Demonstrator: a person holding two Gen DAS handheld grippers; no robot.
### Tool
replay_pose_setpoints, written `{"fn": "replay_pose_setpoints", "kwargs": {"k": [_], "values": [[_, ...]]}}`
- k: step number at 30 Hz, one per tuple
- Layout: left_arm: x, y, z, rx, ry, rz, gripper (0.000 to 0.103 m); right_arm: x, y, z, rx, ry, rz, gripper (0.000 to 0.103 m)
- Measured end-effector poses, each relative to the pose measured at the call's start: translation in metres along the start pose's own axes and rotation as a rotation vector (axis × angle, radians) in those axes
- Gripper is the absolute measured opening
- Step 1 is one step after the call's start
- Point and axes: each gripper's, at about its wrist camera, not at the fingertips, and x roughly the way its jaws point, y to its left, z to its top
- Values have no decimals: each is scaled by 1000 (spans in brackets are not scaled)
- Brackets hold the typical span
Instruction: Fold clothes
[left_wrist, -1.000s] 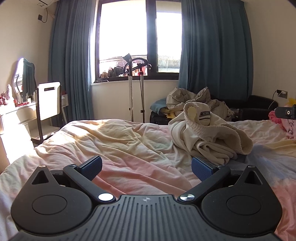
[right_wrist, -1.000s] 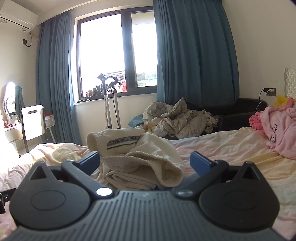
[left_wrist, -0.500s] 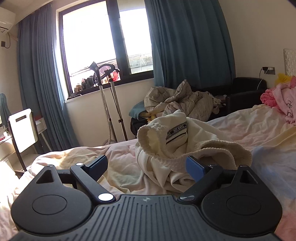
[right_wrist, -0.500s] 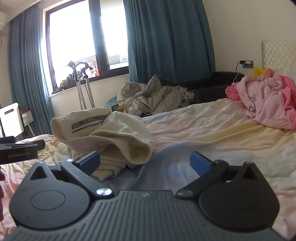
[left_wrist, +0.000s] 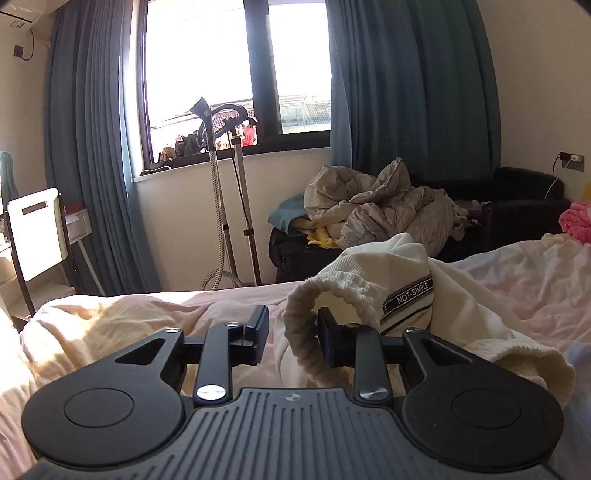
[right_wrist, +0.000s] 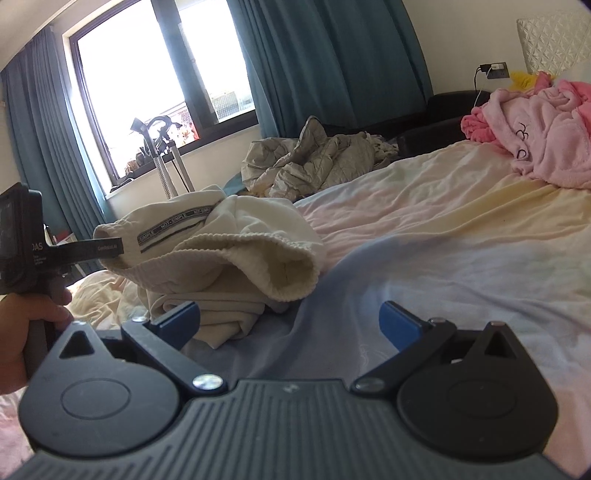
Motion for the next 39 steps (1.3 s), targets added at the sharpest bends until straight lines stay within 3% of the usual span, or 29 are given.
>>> {"fn": "replay_pose_setpoints", "kwargs": {"k": [5,11,20,26,31,33,35,39], "values": [[-49,4,16,-92,-100,-54,9,4,2,-3,-17,-14,41,103],[-125,30,20,-170,-111,-89,9,-4,3,0,-12,-24,60,103],[-206,114,-21,-300,-88,8,9,-4,30,-21,-86,114,136,102],[-211,154,-64,-340,-54,54,9,-3,75,-60,-268,239,192,85],[-200,169,-86,-383,-27,62,9,-6,93,-72,-349,225,198,81],[-192,173,-92,-391,-1,73,9,-2,96,-74,-353,228,174,68],[-184,177,-98,-411,24,79,10,7,96,-76,-341,242,150,65],[-168,184,-111,-441,72,88,10,18,99,-77,-349,226,111,46]]}}
